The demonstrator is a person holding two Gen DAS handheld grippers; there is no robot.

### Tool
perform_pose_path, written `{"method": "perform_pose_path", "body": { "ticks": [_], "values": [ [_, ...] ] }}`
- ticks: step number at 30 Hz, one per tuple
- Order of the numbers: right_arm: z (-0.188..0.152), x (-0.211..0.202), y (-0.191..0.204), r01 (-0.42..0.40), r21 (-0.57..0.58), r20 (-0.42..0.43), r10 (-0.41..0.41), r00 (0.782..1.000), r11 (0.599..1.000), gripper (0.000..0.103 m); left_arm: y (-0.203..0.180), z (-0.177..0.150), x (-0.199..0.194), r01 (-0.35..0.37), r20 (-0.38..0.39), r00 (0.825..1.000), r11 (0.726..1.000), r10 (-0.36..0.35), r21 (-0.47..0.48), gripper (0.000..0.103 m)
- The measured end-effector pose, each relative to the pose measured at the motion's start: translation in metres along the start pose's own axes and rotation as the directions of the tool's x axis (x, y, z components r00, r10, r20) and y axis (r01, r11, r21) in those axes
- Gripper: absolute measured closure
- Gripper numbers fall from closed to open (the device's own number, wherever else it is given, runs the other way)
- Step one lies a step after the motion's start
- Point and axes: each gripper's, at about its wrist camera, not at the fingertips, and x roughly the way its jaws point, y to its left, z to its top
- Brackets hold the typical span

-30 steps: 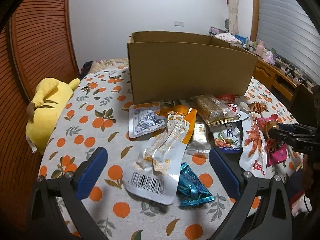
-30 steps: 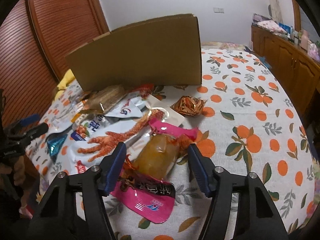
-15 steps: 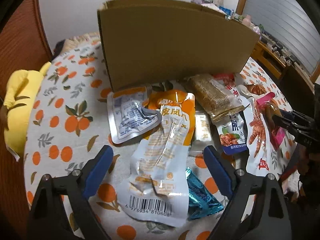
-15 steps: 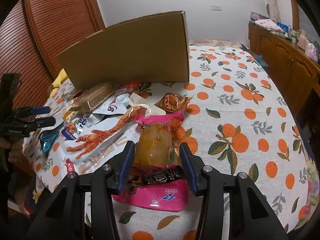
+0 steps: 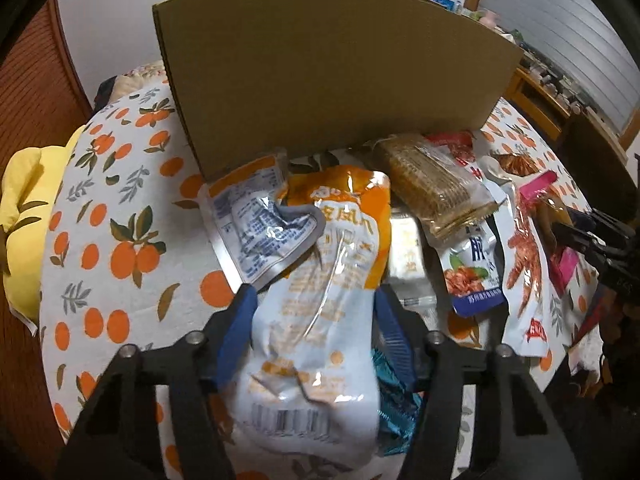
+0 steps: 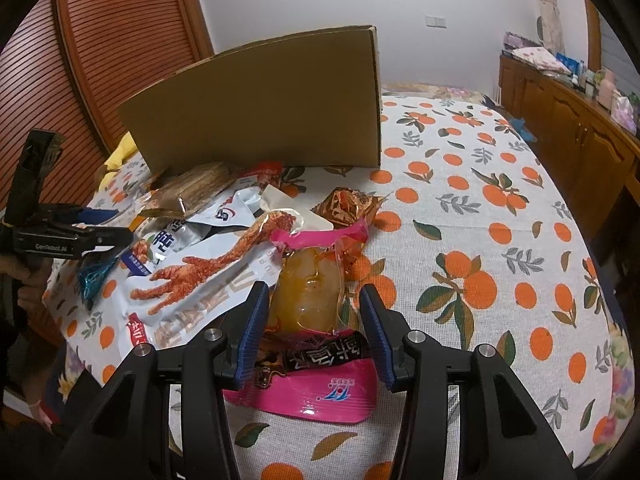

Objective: Organize snacks
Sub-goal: 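Grasp the white-and-orange packet with the left tool while the right tool grasps the pink packet, then lift both packets over the box and open both tools to drop them inside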

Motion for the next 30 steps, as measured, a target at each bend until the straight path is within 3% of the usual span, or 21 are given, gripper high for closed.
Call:
{"method": "perform_pose_path", "body": {
  "ticks": [6, 18, 30],
  "values": [
    [0.0, 0.001, 0.0, -0.003, -0.004, -0.004, 0.003, 1.0, 1.0, 0.055, 0.009, -0.004, -0.004, 0.016, 0.013, 1.0, 1.0, -0.016, -0.012, 0.055],
    [0.002, -0.001, 0.0, -0.018, -0.028, -0.006, 0.017, 1.0, 0.999, 0.06, -0.002, -0.015, -0.028, 0.077, 0.107, 0.992, 0.996, -0.072, -0.037, 0.056],
    [0.003, -0.017, -0.008, -0.002, -0.02, 0.046, 0.003, 0.999, 1.0, 0.061, -0.025, -0.006, -0.05, 0.096, 0.197, 0.976, 0.995, -0.092, -0.009, 0.057]
  ]
}}
